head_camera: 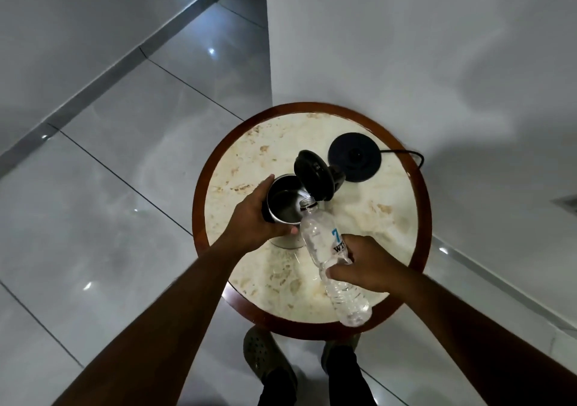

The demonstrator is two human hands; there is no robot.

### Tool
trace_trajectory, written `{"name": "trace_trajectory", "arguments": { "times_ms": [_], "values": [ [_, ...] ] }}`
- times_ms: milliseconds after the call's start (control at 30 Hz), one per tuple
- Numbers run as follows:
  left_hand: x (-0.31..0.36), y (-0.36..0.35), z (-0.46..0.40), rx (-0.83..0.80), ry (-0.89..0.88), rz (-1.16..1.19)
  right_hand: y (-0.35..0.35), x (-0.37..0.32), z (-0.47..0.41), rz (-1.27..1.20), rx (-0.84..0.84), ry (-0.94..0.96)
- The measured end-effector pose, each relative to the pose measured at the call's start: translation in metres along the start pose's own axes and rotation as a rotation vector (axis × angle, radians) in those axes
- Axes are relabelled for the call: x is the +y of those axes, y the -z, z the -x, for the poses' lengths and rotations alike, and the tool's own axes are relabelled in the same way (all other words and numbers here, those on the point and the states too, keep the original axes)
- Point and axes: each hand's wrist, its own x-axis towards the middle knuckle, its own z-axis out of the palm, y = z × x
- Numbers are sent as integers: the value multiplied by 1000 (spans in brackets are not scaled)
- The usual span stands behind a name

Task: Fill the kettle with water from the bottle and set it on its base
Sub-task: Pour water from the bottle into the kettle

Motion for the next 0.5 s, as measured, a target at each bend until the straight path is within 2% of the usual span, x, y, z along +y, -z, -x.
{"name": "trace_trajectory", "arguments": {
  "times_ms": [200, 400, 500],
  "values": [
    [-2, 2, 0, -20, 3, 33, 20, -24, 9, -69, -229, -46],
    [-4, 1, 0, -10, -7, 39, 40, -40, 19, -231, -294, -127],
    [-4, 1, 0, -9, -18, 20, 56, -54, 22, -187, -320, -118]
  ]
}}
